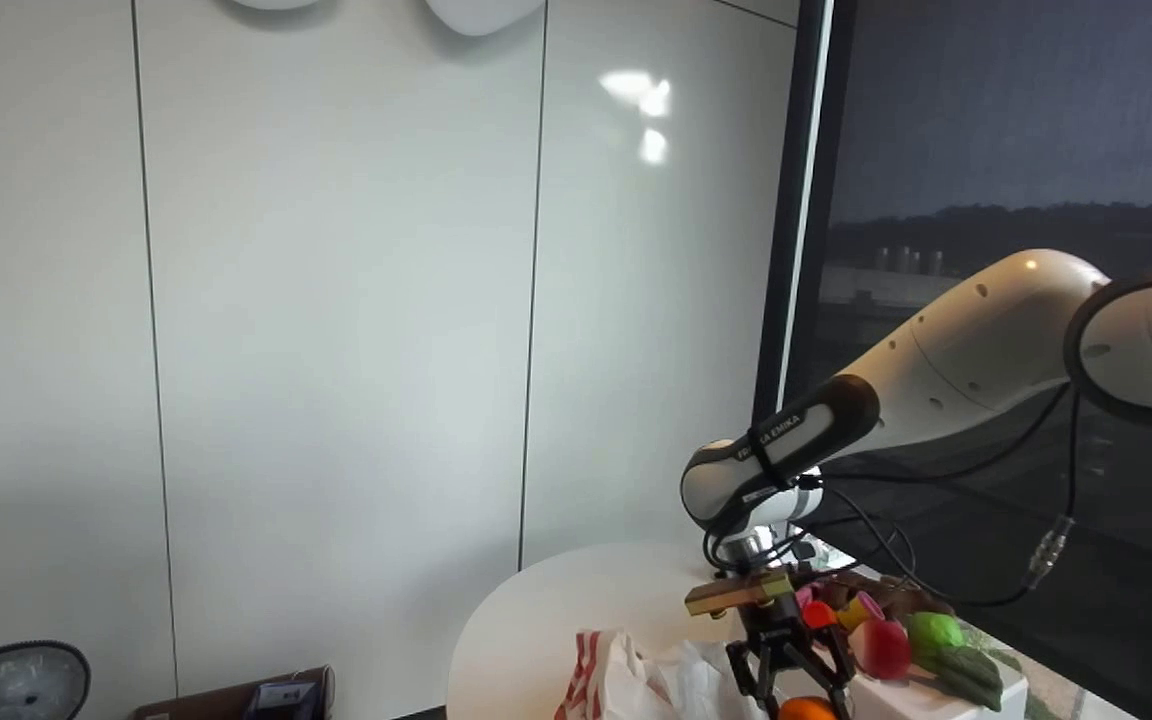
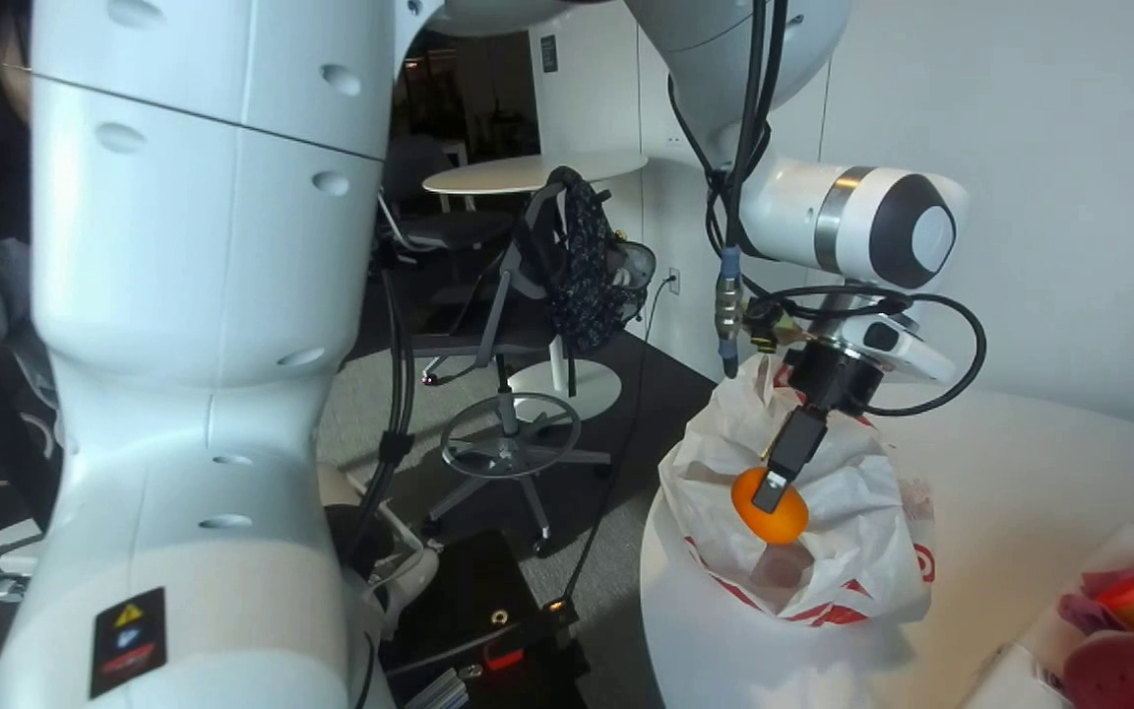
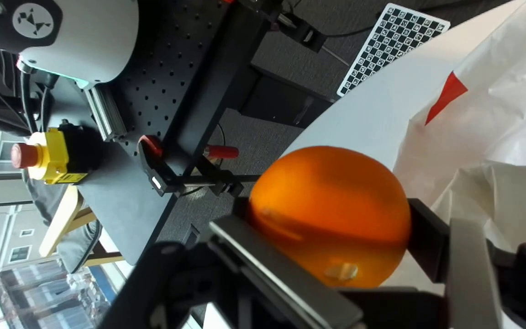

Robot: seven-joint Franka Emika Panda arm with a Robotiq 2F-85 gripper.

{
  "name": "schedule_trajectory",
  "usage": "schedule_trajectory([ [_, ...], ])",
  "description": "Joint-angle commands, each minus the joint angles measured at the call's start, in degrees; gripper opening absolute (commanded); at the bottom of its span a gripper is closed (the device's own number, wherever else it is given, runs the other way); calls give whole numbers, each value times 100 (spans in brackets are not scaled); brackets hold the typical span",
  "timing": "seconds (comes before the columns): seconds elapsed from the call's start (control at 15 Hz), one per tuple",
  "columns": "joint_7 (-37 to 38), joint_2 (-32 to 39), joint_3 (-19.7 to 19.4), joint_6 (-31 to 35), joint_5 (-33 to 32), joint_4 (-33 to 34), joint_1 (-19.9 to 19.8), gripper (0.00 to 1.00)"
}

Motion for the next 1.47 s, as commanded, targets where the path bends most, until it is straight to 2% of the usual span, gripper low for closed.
schedule_trajectory([
  [0.0,369,-443,-251,-78,-164,-82,-98,57],
  [0.2,751,-882,-494,331,-504,-281,-237,57],
  [0.47,1177,-1107,-693,780,-1220,-127,-491,57],
  [0.67,1644,-1010,-823,1299,-1738,25,-690,57],
  [0.93,2540,-732,-1030,1942,-2751,97,-811,57],
  [1.13,3049,-507,-1110,2182,-3101,133,-859,57],
  [1.2,3157,-447,-1117,2283,-3117,123,-873,74],
  [1.27,3255,-382,-1125,2347,-3147,110,-869,96],
  [1.4,3392,-295,-1134,2470,-3167,82,-850,100],
])
